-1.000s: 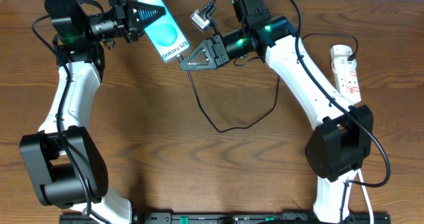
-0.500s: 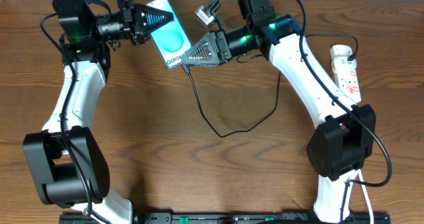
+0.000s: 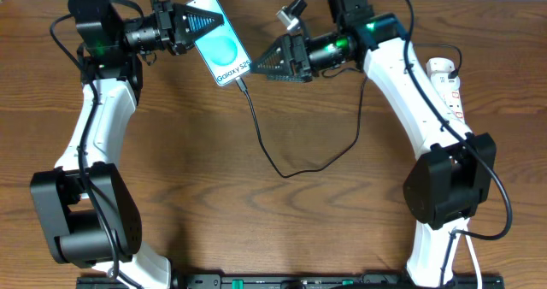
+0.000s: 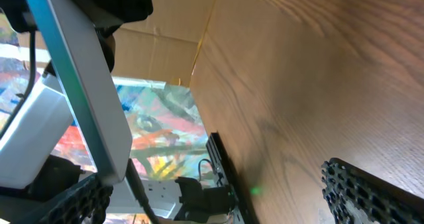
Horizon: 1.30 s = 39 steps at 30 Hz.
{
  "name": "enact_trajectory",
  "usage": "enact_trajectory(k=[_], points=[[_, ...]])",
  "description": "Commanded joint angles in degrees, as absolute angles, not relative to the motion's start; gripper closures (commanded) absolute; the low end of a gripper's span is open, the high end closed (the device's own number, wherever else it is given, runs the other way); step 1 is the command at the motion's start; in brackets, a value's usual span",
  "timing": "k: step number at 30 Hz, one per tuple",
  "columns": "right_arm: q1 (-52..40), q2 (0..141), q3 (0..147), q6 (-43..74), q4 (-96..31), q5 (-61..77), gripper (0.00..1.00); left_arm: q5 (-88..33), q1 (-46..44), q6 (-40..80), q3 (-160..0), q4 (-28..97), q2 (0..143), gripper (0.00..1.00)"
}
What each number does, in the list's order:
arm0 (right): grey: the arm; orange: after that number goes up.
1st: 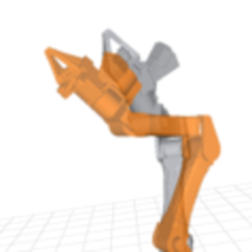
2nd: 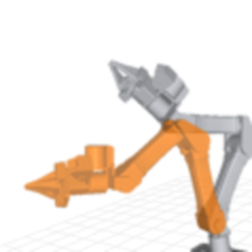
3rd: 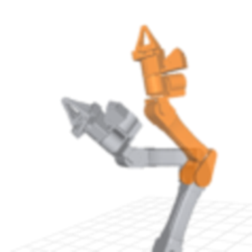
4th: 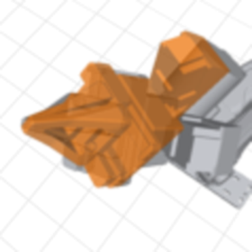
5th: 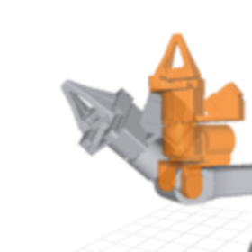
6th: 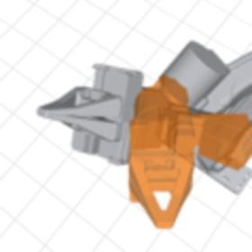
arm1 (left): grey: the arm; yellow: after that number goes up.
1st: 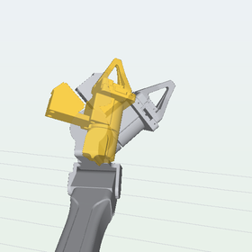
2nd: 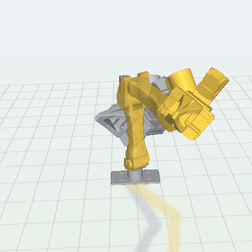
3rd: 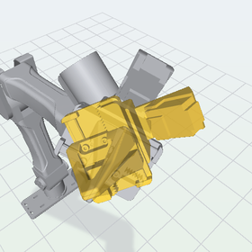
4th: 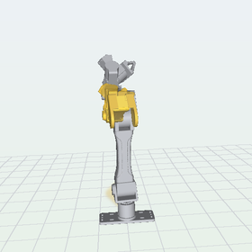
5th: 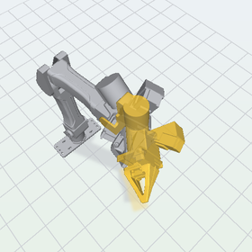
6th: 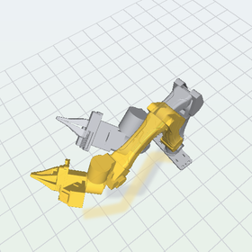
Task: Plug charger to phone and switch on socket
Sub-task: 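Open the right gripper and withdraw it up and right, then lower the plugged phone with the left gripper onto the table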
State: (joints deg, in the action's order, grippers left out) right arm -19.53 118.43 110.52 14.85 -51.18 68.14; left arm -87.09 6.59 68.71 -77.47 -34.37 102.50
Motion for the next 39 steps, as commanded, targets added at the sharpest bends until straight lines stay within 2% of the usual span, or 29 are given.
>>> enact_trajectory(k=[1,6,14,20,28,31,33,36,39], points=[[-17.7,118.3,110.8,14.1,-51.3,65.0,0.01,-90.0,6.8,66.6,-78.1,-34.8,101.8,0.93],[-16.4,118.3,110.8,13.9,-54.7,57.1,0.01,-90.1,6.8,62.3,-77.6,-34.8,101.8,0.93],[-13.7,118.3,110.8,12.8,-67.6,33.3,0.01,-90.0,6.8,59.4,-73.0,-34.8,102.8,0.93],[-13.7,118.2,110.8,18.1,-74.3,17.6,0.01,-89.9,6.8,55.2,-68.2,-34.8,102.8,0.93],[-13.8,117.1,110.8,20.9,-75.6,13.3,0.01,-85.2,6.8,53.3,-59.8,-34.7,102.8,0.93],[-13.8,115.3,110.9,21.1,-75.6,13.0,0.01,-80.2,6.8,50.8,-57.4,-28.3,102.8,0.93],[-13.8,113.7,110.9,21.1,-75.7,13.0,0.01,-73.0,6.8,44.5,-56.9,-14.7,102.8,0.93],[-13.8,111.8,110.9,21.1,-75.9,13.0,0.01,-65.1,6.8,38.3,-56.9,-2.0,102.8,0.93],[-13.9,110.0,110.9,21.0,-75.9,13.0,0.01,-59.9,6.8,34.8,-56.9,5.8,102.8,0.93]])
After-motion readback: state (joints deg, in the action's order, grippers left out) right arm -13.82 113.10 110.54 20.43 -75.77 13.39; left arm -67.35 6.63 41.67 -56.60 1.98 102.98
